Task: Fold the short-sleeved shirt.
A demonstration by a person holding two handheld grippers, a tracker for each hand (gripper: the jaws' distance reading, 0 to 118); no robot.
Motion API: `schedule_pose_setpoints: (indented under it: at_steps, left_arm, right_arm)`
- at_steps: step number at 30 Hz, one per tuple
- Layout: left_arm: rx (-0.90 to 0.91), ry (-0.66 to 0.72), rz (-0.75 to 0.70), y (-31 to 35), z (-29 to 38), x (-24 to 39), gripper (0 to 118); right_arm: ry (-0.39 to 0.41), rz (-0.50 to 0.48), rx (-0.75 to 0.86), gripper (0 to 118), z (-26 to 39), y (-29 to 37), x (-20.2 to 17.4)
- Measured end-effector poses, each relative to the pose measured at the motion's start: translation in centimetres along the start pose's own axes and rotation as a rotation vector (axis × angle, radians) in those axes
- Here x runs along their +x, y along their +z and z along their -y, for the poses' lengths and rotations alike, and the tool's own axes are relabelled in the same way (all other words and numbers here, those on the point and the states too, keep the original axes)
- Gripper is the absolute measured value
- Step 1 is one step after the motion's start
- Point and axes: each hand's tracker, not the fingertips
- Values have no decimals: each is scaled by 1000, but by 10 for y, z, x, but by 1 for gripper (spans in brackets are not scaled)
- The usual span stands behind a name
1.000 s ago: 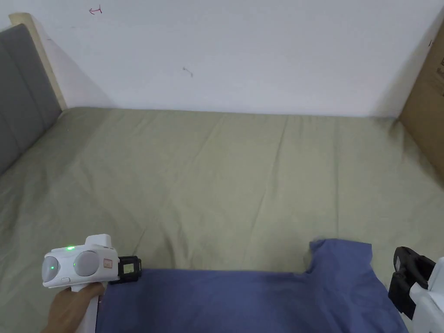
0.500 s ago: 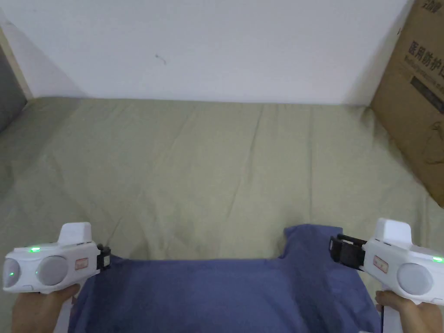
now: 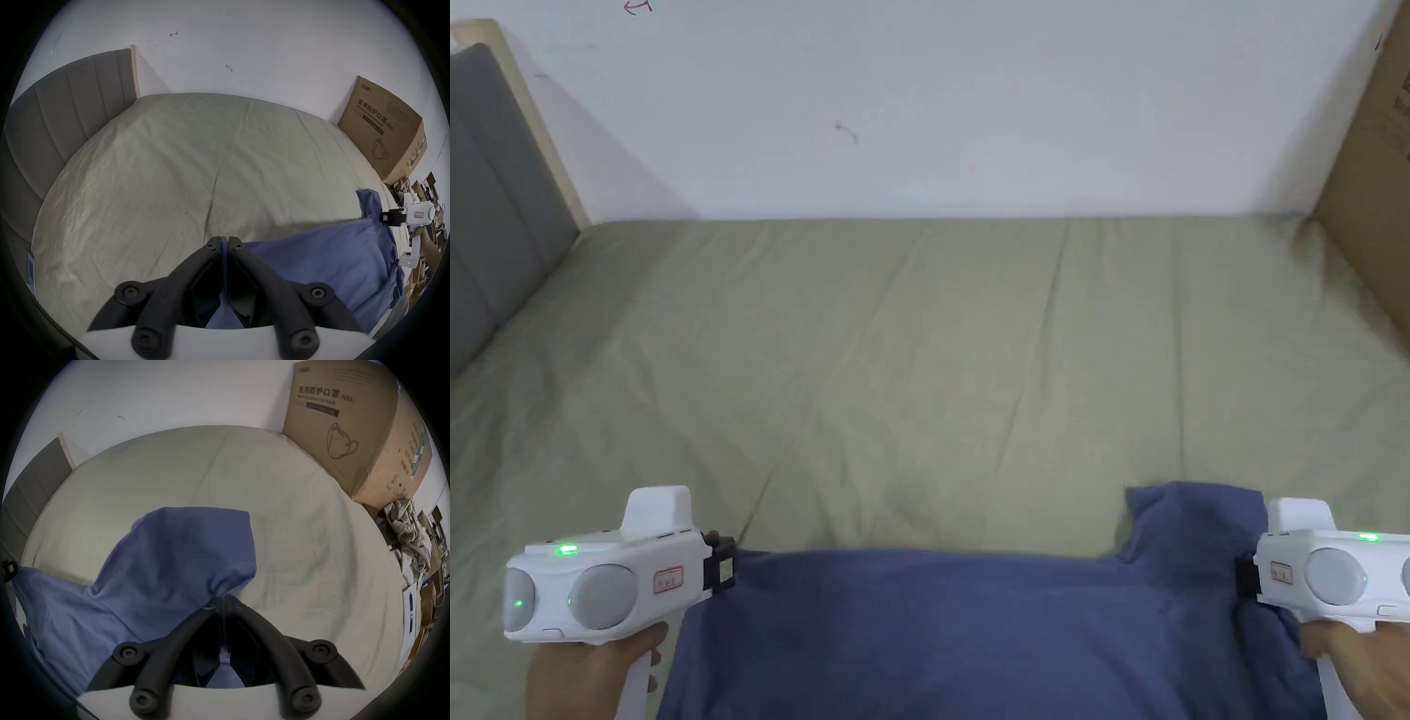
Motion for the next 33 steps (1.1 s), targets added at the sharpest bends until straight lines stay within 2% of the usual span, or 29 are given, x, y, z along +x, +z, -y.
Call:
schedule_pose_setpoints:
  at_steps: [4, 12, 18, 21, 24, 33]
  left_arm:
    - [5, 17, -8, 12, 9, -1, 1]
    - [34, 47, -16, 74, 40, -11, 1]
    - [40, 74, -2, 128, 76, -27, 1]
    - [21, 76, 11, 146, 103, -31, 1]
    - [-15, 79, 11, 153, 136, -32, 1]
    - [-146, 85, -31, 131, 222, -28, 1]
  right_arm:
    - [14, 10, 114, 1, 7, 41, 3]
    - [-22, -126, 341, 1, 54, 192, 34]
    - [-60, -197, 366, 1, 121, 256, 57]
    - [-51, -186, 350, 1, 157, 264, 59]
    - [-77, -173, 304, 1, 195, 258, 60]
    - [-144, -63, 66, 1, 273, 188, 55]
